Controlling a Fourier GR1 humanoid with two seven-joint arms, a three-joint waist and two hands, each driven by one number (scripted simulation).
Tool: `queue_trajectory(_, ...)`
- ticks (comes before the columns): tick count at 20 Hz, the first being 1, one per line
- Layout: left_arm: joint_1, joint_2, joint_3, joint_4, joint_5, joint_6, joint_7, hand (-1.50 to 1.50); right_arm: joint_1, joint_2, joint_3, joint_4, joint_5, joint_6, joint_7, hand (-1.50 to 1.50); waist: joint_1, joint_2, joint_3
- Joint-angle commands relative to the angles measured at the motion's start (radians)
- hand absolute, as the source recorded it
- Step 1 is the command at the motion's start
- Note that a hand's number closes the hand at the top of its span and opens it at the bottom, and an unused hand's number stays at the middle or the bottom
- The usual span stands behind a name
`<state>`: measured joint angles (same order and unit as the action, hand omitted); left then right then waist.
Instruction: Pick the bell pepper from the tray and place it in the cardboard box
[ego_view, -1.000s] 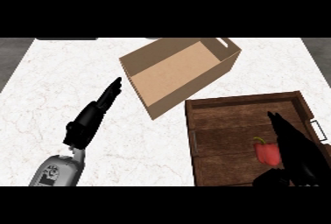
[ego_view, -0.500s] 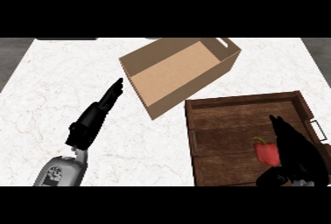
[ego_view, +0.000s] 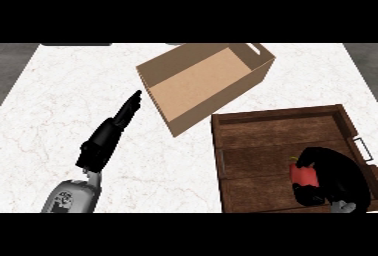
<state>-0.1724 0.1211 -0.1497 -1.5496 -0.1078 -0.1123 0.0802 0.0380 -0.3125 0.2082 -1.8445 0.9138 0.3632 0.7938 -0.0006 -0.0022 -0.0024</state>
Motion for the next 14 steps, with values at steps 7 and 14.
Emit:
queue_trajectory(7,-0.038,-0.016,-0.044,0.023,-0.008,-0.035,-0.014,0.00,-0.252,-0.067,0.418,0.013,-0.004,0.078,-0.550,1.50,0.115,0.017,0.005)
queue_trajectory(14,-0.024,0.018,0.023,0.023,0.023,-0.043,-0.013,0.00,-0.357,-0.093,0.379,0.207,0.097,-0.281,-0.891,1.50,0.022,0.007,0.004)
